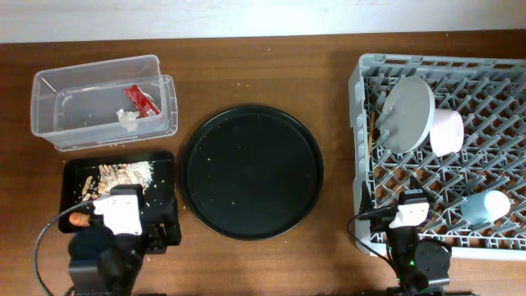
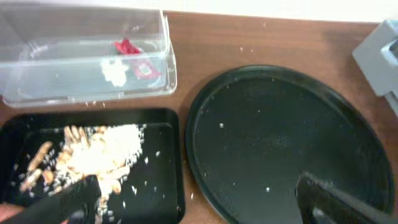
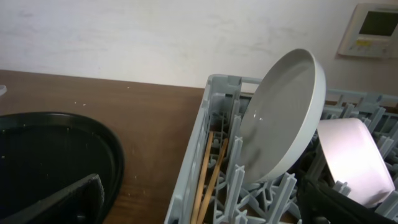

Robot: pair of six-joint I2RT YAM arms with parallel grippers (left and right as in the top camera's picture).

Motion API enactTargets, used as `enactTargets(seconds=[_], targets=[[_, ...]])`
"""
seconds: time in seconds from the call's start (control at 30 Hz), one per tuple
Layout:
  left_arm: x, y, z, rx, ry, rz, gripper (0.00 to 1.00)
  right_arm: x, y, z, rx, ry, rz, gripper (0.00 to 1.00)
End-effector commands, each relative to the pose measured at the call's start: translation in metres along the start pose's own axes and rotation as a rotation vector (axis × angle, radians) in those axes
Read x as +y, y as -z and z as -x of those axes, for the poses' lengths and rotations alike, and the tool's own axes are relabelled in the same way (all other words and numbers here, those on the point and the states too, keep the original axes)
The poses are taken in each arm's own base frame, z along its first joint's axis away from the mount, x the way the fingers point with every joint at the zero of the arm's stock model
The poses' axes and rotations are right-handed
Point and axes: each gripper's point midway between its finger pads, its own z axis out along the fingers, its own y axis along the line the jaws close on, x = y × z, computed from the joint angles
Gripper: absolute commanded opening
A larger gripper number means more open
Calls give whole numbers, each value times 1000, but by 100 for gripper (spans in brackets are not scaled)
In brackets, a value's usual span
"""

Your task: Sort waste into correct bins and load items into the dishwasher rack

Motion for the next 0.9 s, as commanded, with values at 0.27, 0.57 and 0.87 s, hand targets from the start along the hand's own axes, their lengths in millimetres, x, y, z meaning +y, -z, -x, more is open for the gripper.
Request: enactTargets(seconds=[0.27, 0.57, 0.87], targets=[[10, -68, -38, -453, -177, 19, 99, -2, 0, -3, 5, 6, -7, 98], [9, -68, -37, -455, -180, 13, 99, -2, 0, -3, 5, 6, -7, 98], [9, -68, -37, -455, -180, 13, 99, -2, 0, -3, 5, 6, -7, 98]])
